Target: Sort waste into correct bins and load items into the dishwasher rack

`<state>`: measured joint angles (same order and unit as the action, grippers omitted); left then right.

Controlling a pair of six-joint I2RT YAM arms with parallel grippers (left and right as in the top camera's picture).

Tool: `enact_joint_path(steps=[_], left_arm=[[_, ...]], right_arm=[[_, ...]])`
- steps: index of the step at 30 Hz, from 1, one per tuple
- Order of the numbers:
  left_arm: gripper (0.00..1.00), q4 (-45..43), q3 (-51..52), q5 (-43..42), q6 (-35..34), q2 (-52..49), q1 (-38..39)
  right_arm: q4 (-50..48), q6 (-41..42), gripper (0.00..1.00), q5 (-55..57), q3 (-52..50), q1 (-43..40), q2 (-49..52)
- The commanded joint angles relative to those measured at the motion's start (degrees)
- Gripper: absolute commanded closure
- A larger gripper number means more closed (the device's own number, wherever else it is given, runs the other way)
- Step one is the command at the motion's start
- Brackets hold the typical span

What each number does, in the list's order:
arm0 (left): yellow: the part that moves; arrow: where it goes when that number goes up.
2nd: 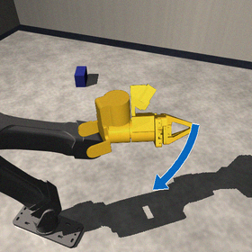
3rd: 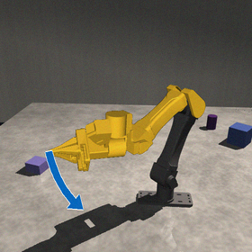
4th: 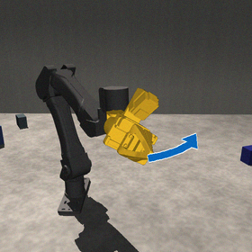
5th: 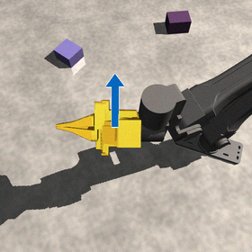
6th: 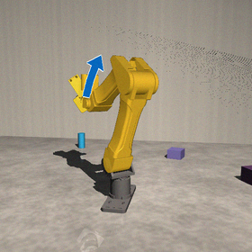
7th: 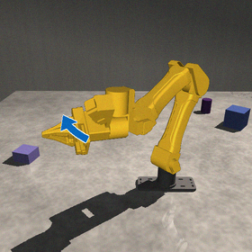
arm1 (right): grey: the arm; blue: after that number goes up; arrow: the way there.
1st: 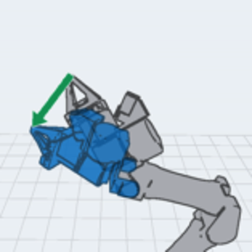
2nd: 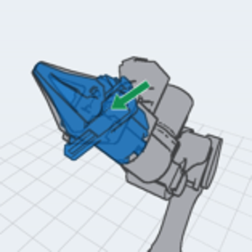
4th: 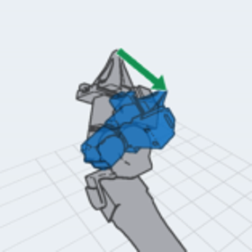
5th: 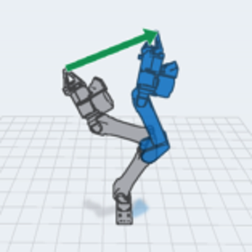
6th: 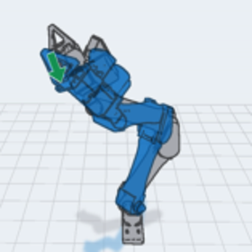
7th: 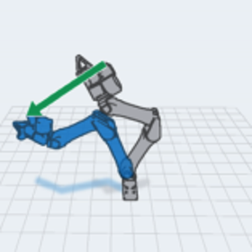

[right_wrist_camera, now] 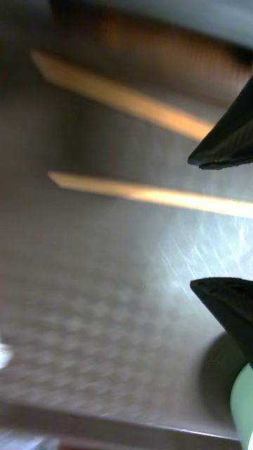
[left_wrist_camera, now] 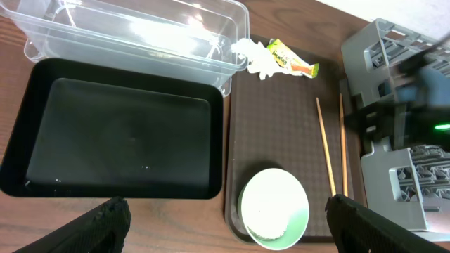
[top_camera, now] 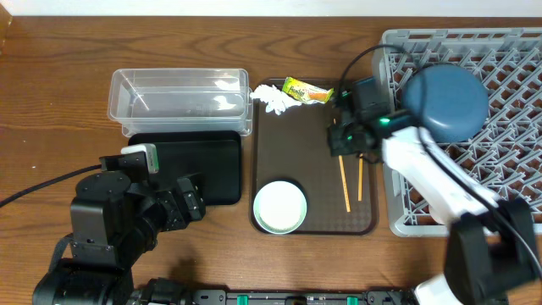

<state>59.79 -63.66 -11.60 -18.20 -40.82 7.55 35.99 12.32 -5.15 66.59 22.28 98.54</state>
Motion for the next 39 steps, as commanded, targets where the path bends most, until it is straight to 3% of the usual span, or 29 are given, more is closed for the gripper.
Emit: enact_joint_path(steps=[1, 5, 9, 12, 15, 20, 26, 33, 39], left_arm=[[0.09, 0.0, -0.4, 0.7, 0.1, 0.0, -0.1], [0.09, 0.0, -0.4, 0.7, 0.1, 0.0, -0.1], [0.09, 0.0, -0.4, 0.7, 0.1, 0.0, -0.1], [0.09, 0.0, -0.4, 0.7, 0.1, 0.0, -0.1], [0.09, 0.0, -0.4, 0.7, 0.1, 0.0, -0.1], [0.09, 0.0, -0.4, 0.7, 0.1, 0.0, -0.1], [0.09, 0.0, -0.4, 0.7, 0.1, 0.0, -0.1], [0.09, 0.0, -0.4, 0.7, 0.1, 0.0, -0.1], [0.09, 0.0, -0.4, 0.7, 0.1, 0.0, -0.1]], right_arm=[[0.7, 6.5, 0.64, -0.7, 0.0, 1.9, 4.6], [2.4, 15.3, 0.63, 7.6, 0.0, 2.1, 7.3], [2.2, 16.1, 0.62, 9.4, 0.0, 2.1, 7.7], [3.0, 15.2, 0.62, 9.5, -0.1, 2.1, 7.7], [3.2, 14.2, 0.71, 9.5, -0.2, 2.1, 7.9], [2.6, 14.2, 0.73, 9.2, -2.5, 2.8, 8.5], [0.5, 10.0, 0.99, 6.0, -3.1, 2.6, 7.3], [-0.2, 2.7, 0.99, 2.6, -2.9, 0.3, -0.2], [-0.4, 1.3, 0.99, 2.7, -2.9, -4.6, -10.6]])
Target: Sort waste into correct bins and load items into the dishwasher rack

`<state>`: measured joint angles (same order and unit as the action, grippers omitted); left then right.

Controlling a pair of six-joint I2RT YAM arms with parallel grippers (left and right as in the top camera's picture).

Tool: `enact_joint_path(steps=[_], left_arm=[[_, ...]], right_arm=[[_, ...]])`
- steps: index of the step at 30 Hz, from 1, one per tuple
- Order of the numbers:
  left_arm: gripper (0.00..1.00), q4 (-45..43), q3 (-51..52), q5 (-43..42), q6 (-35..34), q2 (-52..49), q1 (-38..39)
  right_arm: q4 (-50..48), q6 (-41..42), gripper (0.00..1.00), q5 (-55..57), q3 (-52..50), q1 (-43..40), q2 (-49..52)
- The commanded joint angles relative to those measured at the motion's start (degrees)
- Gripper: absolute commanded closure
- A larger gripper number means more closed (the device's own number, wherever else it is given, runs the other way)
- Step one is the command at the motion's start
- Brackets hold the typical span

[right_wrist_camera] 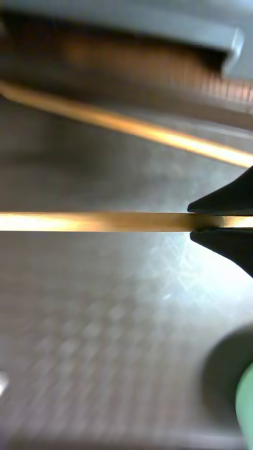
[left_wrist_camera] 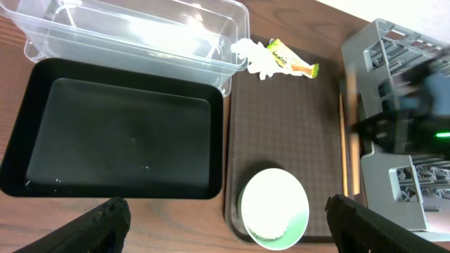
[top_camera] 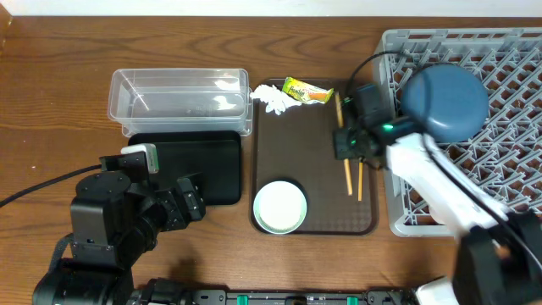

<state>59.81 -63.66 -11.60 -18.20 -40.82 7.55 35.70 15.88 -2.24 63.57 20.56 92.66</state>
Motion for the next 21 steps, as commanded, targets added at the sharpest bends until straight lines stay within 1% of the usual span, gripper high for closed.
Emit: enact_joint_path(steps=[1, 3, 8, 10, 16, 21], left_arm=[[0.09, 0.0, -0.4, 0.7, 0.1, 0.0, -0.1], [0.09, 0.0, -0.4, 0.7, 0.1, 0.0, -0.1], [0.09, 0.0, -0.4, 0.7, 0.1, 0.0, -0.1], [0.09, 0.0, -0.4, 0.7, 0.1, 0.0, -0.1], [0.09, 0.0, -0.4, 0.7, 0.1, 0.0, -0.1], [0.09, 0.0, -0.4, 0.7, 0.1, 0.0, -0.1]], right_arm=[[-0.1, -3.4, 0.99, -0.2, 0.1, -3.7, -6.0], [0.0, -9.6, 0.99, 1.0, 0.1, -6.0, -8.3], [-0.6, -16.9, 0.99, 8.1, 0.1, -10.0, -8.3], [-1.2, -19.7, 0.99, 8.0, 0.1, -12.0, -8.0], [-1.3, -21.6, 0.99, 7.0, 0.1, -16.1, -7.9], [-1.2, -21.8, 0.99, 0.2, 0.1, -18.6, -7.9]])
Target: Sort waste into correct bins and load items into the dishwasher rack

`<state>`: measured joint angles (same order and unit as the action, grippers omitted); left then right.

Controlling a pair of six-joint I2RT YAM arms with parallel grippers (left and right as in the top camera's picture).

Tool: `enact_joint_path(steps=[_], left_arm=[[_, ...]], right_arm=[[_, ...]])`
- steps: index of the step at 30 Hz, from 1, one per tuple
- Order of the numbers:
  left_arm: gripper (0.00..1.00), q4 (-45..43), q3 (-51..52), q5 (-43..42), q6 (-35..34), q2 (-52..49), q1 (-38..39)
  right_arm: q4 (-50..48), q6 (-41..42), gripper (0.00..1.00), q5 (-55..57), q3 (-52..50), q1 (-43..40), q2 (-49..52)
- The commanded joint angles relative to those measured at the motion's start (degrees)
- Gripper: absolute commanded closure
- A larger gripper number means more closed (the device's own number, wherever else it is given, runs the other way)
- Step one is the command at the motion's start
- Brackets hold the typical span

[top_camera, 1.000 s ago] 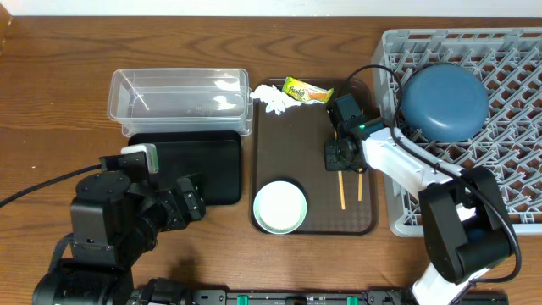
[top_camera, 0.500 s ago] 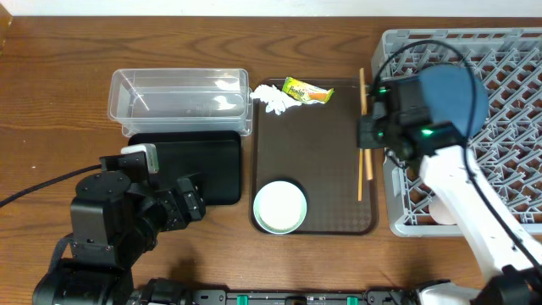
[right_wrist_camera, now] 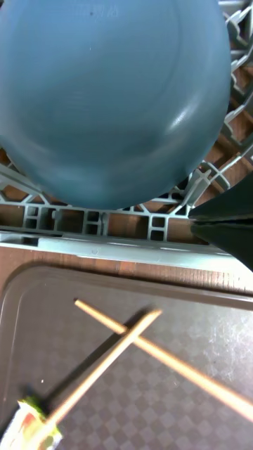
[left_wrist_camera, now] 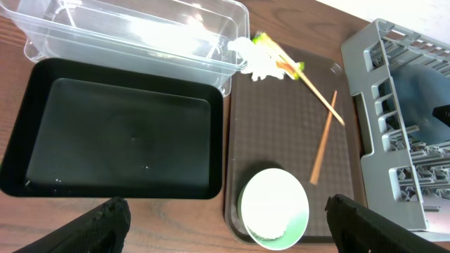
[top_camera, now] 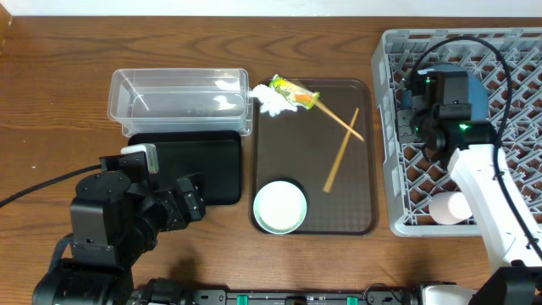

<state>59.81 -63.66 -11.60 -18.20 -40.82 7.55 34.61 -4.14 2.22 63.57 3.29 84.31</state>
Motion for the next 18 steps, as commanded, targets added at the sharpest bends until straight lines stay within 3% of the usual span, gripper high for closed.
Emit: enact_joint_path(steps=[1, 6, 10, 14, 16, 18], left_arm=[[0.09, 0.0, -0.4, 0.7, 0.1, 0.0, -0.1], [0.09, 0.0, -0.4, 0.7, 0.1, 0.0, -0.1], [0.09, 0.0, -0.4, 0.7, 0.1, 0.0, -0.1], [0.09, 0.0, -0.4, 0.7, 0.1, 0.0, -0.1], [0.09, 0.0, -0.4, 0.7, 0.1, 0.0, -0.1], [0.09, 0.0, -0.4, 0.7, 0.1, 0.0, -0.1]], right_arm=[[-0.1, -2.2, 0.99, -6.9, 0.1, -1.6, 0.4], [1.0, -1.8, 0.97, -19.6, 0.1, 0.1, 0.4], [1.4, 1.8, 0.75, -19.8, 0.0, 6.0, 0.6], [-0.5, 1.8, 0.45, -10.5, 0.0, 15.1, 2.8], [-2.3, 1.8, 0.37, -3.9, 0.0, 18.8, 5.4], [-5.5, 1.7, 0.37, 2.9, 0.0, 21.3, 8.8]])
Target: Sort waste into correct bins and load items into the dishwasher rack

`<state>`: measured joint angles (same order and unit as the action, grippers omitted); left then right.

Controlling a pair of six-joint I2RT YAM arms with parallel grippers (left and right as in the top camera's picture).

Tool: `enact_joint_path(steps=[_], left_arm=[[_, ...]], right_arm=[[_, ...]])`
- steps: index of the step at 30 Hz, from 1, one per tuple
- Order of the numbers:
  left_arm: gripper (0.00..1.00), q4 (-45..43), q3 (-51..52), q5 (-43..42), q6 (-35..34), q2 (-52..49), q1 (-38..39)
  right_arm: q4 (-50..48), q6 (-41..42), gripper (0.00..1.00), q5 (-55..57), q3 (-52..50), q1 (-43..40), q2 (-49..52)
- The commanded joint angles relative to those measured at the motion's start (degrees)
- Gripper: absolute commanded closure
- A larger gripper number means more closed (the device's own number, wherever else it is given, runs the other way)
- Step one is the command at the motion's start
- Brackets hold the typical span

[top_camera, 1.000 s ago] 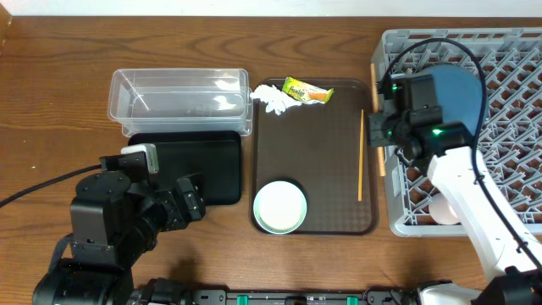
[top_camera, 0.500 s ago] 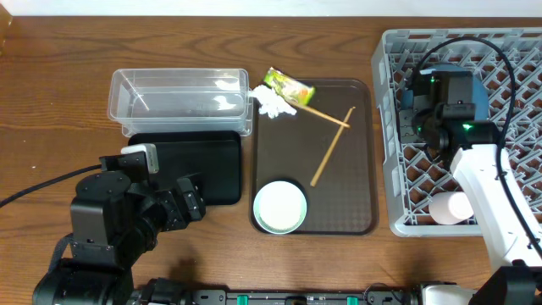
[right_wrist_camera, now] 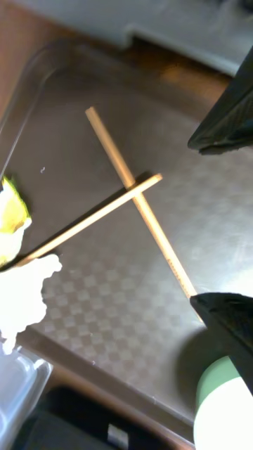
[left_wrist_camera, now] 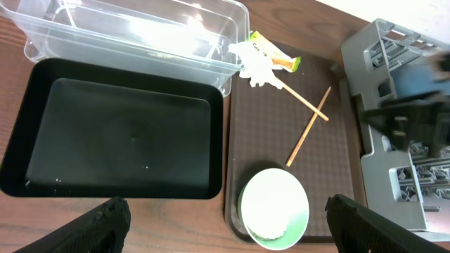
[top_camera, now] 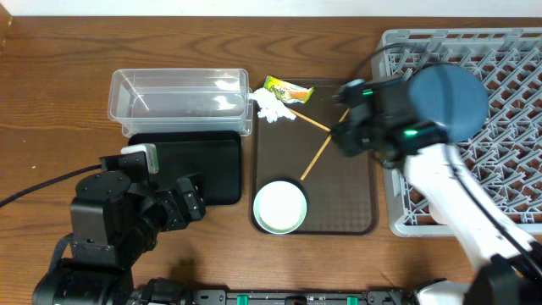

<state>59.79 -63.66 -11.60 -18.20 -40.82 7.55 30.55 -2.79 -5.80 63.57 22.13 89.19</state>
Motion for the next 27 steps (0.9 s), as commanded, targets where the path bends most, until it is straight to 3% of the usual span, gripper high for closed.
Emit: enact_joint_path(steps=[1, 7, 11, 15, 18, 21, 27], left_arm=[[0.09, 0.0, -0.4, 0.7, 0.1, 0.0, -0.1], [0.09, 0.0, -0.4, 0.7, 0.1, 0.0, -0.1], [0.09, 0.0, -0.4, 0.7, 0.1, 0.0, -0.1], [0.09, 0.0, -0.4, 0.7, 0.1, 0.0, -0.1], [0.09, 0.0, -0.4, 0.7, 0.1, 0.0, -0.1], [0.09, 0.0, -0.4, 0.7, 0.1, 0.0, -0.1], [0.09, 0.0, -0.4, 0.7, 0.1, 0.0, -0.1]], right_arm=[[-4.3, 0.4, 0.37, 14.1, 0.0, 3.4, 6.4], [-20.5, -4.2, 0.41, 16.3, 0.0, 3.3, 18.5], [-24.7, -4.7, 0.43, 13.8, 0.0, 2.6, 24.5], [-22.6, -4.6, 0.55, 9.6, 0.0, 2.6, 27.3], [-19.5, -4.6, 0.81, 10.2, 0.1, 2.7, 26.6], [-16.6, -4.6, 0.98, 11.7, 0.1, 2.7, 24.8], [-7.8, -1.2, 0.99, 11.8, 0.1, 2.6, 14.7]])
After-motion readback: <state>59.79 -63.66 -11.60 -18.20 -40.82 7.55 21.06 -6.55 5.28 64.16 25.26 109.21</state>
